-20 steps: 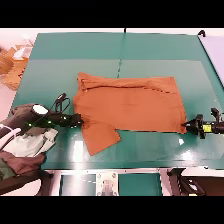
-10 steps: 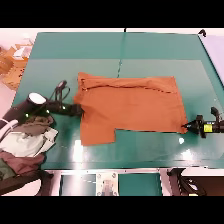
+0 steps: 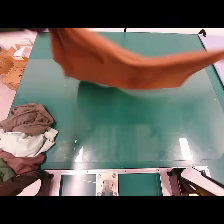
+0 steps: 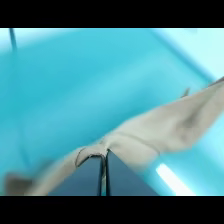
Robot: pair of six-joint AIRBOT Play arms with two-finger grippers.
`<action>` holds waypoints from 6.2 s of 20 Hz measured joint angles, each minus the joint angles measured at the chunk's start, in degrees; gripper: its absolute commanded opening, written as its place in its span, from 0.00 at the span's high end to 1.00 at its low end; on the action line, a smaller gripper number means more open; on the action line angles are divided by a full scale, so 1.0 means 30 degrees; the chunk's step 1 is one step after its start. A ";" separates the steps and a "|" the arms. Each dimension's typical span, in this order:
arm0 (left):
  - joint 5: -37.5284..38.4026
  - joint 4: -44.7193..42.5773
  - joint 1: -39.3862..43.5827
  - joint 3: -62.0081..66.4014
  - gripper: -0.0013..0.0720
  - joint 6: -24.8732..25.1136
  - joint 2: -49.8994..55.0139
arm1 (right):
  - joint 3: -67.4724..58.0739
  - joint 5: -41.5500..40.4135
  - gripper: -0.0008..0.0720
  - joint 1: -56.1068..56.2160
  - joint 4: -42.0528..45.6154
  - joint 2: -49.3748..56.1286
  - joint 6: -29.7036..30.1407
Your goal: Fold the shirts.
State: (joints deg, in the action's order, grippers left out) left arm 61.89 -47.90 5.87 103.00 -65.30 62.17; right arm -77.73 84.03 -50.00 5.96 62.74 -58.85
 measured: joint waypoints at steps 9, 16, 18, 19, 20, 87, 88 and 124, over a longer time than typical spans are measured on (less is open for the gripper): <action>-0.0860 -0.4175 0.0000 0.6076 0.95 -0.1851 -0.2994 | -0.4408 -0.4452 0.97 -0.1902 -0.3876 -0.5916 -0.0765; -0.0918 -0.6215 -0.0007 0.1078 0.95 -0.3045 -0.0379 | -0.1093 -0.7206 0.97 0.2790 0.3264 -0.4211 -0.1202; -0.1450 -0.5654 0.0022 0.0044 0.95 -0.3031 0.2004 | 0.0306 -0.8590 0.97 0.4663 0.5268 -0.2412 -0.1209; -0.1537 -0.5450 0.0015 -0.0291 0.95 -0.2973 0.3359 | 0.0765 -0.9136 0.97 0.5391 0.5872 -0.1282 -0.1209; -0.1676 -0.5238 -0.0007 -0.0503 0.95 -0.2892 0.4677 | 0.1100 -0.9719 0.97 0.6011 0.6390 0.0131 -0.1202; -0.3825 0.1137 0.0699 -2.2185 0.67 -0.5916 0.4699 | 1.7602 -1.2218 0.59 0.5530 1.1744 0.0940 -0.6878; -0.4444 0.1596 0.0867 -2.2331 0.76 -0.5523 0.4932 | 1.7653 -1.2845 0.60 0.6047 1.1125 0.1406 -0.6834; 0.2288 -0.7388 0.1209 -0.4677 0.95 -0.6768 1.0455 | 0.1494 -0.9923 0.96 0.9974 1.4498 0.9420 -0.8684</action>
State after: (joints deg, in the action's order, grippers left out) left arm 68.75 -70.06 9.50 88.97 -85.60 93.54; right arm -73.25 54.26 -20.08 49.45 91.00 -84.90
